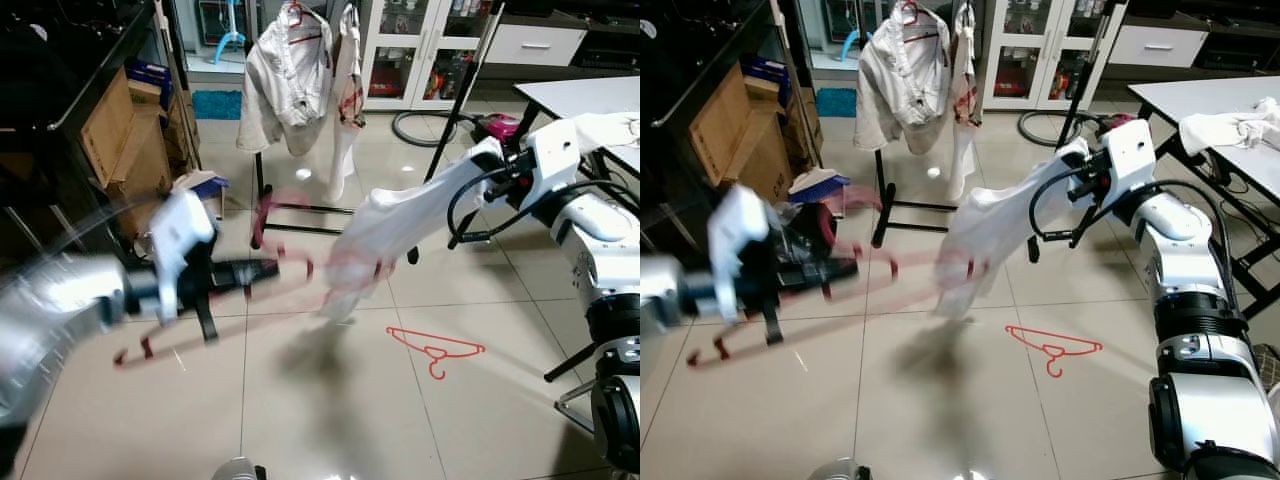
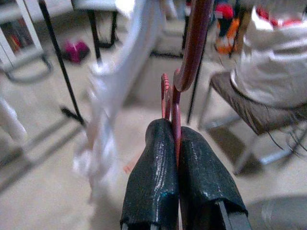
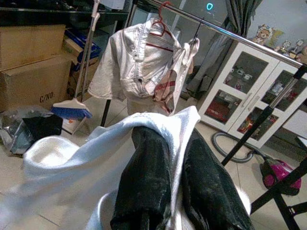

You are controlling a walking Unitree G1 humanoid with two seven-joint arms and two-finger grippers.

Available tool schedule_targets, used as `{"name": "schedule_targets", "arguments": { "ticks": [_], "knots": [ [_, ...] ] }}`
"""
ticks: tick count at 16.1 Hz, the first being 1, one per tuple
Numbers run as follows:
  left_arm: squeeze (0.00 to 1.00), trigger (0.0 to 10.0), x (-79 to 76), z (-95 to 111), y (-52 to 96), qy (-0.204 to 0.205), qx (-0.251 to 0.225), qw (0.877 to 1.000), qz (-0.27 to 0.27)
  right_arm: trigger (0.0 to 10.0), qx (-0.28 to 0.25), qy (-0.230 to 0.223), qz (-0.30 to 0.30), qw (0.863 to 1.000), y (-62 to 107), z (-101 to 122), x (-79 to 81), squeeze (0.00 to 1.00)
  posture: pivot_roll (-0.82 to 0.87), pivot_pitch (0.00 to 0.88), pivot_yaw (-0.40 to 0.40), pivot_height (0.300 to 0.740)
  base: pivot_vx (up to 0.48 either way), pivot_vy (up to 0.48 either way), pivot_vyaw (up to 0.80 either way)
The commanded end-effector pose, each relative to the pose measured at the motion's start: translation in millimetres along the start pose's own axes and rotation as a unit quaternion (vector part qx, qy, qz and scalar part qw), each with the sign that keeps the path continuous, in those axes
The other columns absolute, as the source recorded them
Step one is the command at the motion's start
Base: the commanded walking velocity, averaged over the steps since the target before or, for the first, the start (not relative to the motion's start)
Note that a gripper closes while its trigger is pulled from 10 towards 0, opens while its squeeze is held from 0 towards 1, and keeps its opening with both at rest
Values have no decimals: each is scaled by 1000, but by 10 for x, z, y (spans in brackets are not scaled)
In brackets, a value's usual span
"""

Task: Hang hanger

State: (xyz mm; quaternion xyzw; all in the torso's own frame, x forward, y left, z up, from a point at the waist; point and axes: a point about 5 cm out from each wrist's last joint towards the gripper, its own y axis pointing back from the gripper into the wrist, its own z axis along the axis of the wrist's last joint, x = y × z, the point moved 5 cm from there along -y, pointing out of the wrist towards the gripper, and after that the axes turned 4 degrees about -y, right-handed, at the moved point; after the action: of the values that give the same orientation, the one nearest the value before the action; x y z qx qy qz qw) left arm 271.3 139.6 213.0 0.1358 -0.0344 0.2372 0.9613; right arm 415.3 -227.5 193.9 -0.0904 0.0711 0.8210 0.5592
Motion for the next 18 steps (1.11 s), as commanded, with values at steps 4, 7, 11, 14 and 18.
{"name": "schedule_targets", "arguments": {
  "ticks": [4, 7, 11, 14, 18],
  "knots": [
    [0, 10000, 112, 481, 71, -36, -84, 996, 19, 10000, -9, 31, 19, 999, 32, 45, 16, 0, 21, 0, -58, 740, 0, 0, 0],
    [0, 10000, 225, 486, 66, -36, -83, 995, 39, 10000, -4, 31, 57, 998, 96, 1, 92, 0, 14, 0, -53, 740, 0, 0, 0],
    [0, 10000, 259, 445, 14, -20, -88, 995, 40, 10000, -2, 32, 105, 994, 210, 29, 145, 0, -3, 0, -44, 740, 0, 0, 0],
    [0, 10000, 254, 422, -21, -15, -89, 995, 33, 10000, -27, 32, 133, 990, 238, 225, 231, 0, -9, 0, -42, 740, 0, 0, 0],
    [0, 10000, 241, 392, -60, -10, -88, 996, 25, 10000, -44, 44, 188, 980, 307, 420, 395, 0, -17, 0, -40, 740, 0, 0, 0]
  ]
}}
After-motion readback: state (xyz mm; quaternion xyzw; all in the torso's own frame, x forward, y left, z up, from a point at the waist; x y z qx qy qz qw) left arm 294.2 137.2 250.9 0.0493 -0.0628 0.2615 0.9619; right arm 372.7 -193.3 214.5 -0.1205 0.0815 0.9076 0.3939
